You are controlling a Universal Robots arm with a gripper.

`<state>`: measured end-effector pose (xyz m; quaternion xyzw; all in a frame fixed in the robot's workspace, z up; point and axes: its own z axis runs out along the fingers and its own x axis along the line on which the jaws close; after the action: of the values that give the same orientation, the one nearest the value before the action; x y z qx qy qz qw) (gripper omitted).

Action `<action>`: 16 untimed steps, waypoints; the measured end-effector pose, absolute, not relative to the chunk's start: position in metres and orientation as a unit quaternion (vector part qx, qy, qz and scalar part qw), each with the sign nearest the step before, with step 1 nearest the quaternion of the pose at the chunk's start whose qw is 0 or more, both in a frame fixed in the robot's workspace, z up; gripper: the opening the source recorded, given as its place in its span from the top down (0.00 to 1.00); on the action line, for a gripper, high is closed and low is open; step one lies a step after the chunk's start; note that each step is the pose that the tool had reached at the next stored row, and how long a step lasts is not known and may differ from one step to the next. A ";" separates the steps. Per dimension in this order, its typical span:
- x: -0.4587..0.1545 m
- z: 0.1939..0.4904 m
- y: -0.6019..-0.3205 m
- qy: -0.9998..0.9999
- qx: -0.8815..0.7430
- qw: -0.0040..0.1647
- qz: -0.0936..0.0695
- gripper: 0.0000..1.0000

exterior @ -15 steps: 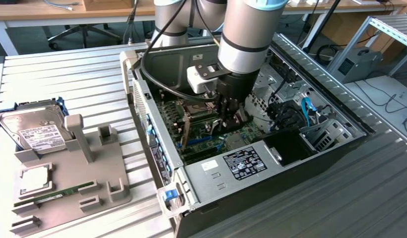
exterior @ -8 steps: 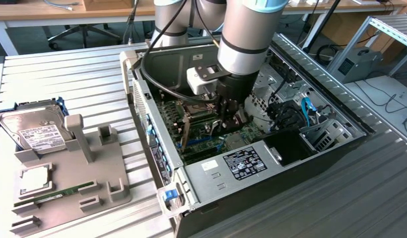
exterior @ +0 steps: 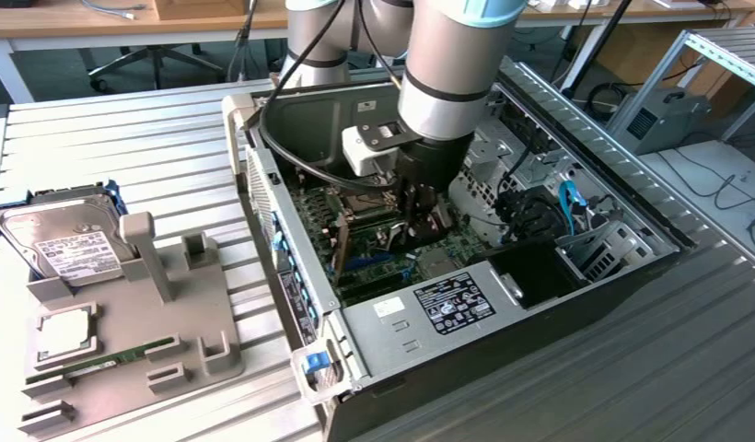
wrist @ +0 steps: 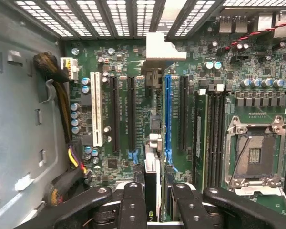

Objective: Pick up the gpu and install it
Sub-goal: 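Insert the gpu into the slot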

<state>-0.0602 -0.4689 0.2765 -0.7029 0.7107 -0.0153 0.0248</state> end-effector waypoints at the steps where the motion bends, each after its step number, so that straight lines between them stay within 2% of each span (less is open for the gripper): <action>1: -0.061 0.276 -0.467 0.711 -0.703 0.025 -0.015 0.74; 16: -0.093 0.270 -0.453 0.711 -0.703 0.020 -0.020 0.74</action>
<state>-0.0933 -0.4532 0.2698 -0.7030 0.7106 -0.0203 0.0202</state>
